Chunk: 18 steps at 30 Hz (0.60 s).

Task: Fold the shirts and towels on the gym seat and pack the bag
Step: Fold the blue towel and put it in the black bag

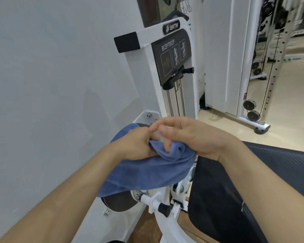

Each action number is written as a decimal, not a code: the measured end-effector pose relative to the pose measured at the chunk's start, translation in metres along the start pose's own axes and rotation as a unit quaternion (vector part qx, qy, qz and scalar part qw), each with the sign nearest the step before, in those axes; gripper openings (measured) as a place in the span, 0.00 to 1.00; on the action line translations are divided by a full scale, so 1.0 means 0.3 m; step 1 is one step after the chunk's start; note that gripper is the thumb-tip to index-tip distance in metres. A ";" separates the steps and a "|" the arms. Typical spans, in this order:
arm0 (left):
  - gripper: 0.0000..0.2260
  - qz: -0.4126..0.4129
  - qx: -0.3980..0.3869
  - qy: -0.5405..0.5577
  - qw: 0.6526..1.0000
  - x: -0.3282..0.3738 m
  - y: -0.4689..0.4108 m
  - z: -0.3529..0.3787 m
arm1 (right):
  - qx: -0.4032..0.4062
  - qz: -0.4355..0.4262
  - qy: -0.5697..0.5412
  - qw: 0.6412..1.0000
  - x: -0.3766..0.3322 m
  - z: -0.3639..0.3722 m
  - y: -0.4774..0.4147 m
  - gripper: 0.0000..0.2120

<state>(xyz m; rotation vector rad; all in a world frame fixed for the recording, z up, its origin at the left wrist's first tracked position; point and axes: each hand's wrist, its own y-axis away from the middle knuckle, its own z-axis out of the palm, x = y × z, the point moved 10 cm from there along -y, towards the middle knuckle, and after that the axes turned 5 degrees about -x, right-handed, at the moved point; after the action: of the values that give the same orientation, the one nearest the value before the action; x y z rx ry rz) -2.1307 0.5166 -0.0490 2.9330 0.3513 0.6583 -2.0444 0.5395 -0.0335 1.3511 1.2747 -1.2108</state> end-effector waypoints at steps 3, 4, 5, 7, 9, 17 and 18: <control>0.06 0.013 0.077 0.062 0.995 0.043 0.081 -0.057 | 0.048 0.050 0.309 0.949 0.031 -0.024 0.038 0.27; 0.08 0.028 0.082 0.073 0.994 0.084 0.110 -0.059 | 0.068 0.024 0.351 0.934 0.010 -0.026 0.053 0.21; 0.11 0.042 0.078 0.063 0.994 0.131 0.139 -0.051 | 0.090 -0.002 0.346 0.934 -0.020 -0.030 0.077 0.14; 0.12 0.066 0.071 0.042 0.994 0.210 0.204 -0.034 | 0.097 -0.030 0.293 0.951 -0.059 -0.040 0.127 0.07; 0.10 0.090 0.063 0.072 0.991 0.254 0.254 -0.035 | 0.068 -0.056 0.255 0.963 -0.098 -0.034 0.178 0.07; 0.18 0.063 -0.216 0.459 0.859 0.328 0.397 0.202 | 0.041 -0.164 -0.100 0.981 -0.122 -0.034 0.330 0.12; 0.17 0.045 -0.226 0.498 0.836 0.335 0.411 0.249 | 0.057 -0.167 -0.135 0.975 -0.109 -0.050 0.351 0.11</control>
<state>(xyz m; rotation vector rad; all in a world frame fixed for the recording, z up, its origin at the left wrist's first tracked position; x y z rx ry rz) -1.9854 0.4179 -0.0555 1.9365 0.0926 1.9358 -1.9379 0.5425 -0.0010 1.0278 1.2828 -1.6612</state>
